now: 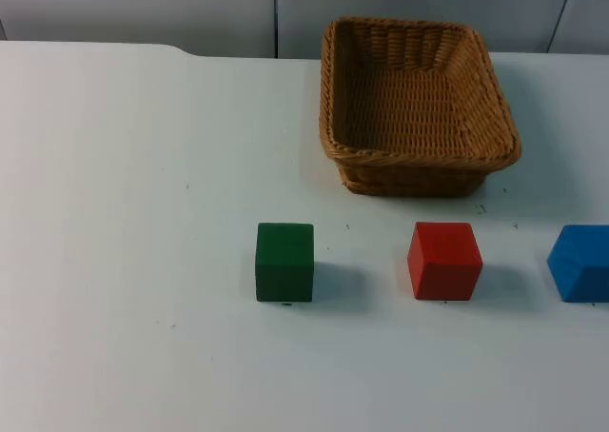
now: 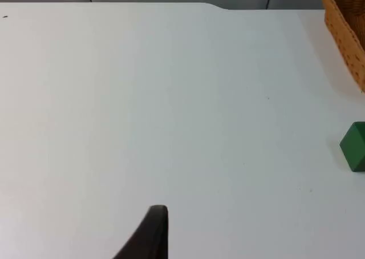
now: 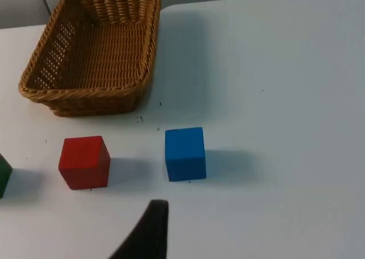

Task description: Pick up the basket with the left hand and place the blue cube into the basket with the right hand.

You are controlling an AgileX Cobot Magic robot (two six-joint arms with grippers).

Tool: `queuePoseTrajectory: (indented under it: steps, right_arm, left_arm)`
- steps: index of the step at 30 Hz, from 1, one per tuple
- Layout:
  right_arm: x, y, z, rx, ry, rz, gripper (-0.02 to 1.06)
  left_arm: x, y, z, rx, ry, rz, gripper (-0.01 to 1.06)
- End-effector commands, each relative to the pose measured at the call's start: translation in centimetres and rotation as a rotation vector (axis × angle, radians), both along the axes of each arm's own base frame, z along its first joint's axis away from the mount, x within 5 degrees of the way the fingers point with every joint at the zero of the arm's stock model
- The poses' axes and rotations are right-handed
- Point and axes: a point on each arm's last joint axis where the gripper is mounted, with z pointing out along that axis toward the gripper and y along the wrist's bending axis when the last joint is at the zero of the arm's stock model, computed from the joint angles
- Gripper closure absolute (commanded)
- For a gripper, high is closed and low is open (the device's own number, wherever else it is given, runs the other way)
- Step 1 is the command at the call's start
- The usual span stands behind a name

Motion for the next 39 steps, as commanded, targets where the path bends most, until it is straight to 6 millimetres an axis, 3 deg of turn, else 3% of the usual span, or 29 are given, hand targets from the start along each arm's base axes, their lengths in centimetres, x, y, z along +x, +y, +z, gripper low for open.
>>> queuePoseTrajectory:
  steps: [1, 6, 20, 28, 36, 39]
  right_arm:
    - [-0.2, 0.0, 0.6, -0.003, -0.037, -0.004, 0.0]
    - [-0.2, 0.0, 1.3, -0.004, -0.043, -0.005, 0.0]
    - [4.0, -0.6, 4.0, 0.008, 0.021, -0.013, 0.0]
    - [7.6, -1.1, 5.7, -0.017, 0.108, 0.003, 0.02]
    - [11.3, -1.5, 4.7, -0.01, 0.233, 0.011, 0.02]
    - [13.4, -1.7, 3.7, 0.003, 0.314, 0.019, 0.02]
  left_arm:
    - [0.0, -0.2, 0.2, -0.022, -0.021, -0.014, 0.0]
    - [0.3, -0.5, 0.9, -0.06, -0.021, -0.038, 0.0]
    - [2.9, -0.5, 4.0, -0.096, -0.054, -0.03, 0.0]
    - [6.5, -0.9, 4.5, -0.16, -0.006, -0.055, 0.0]
    - [10.7, -1.2, 4.5, -0.184, 0.002, -0.085, 0.0]
    - [13.3, -1.3, 4.2, -0.172, 0.024, -0.114, 0.0]
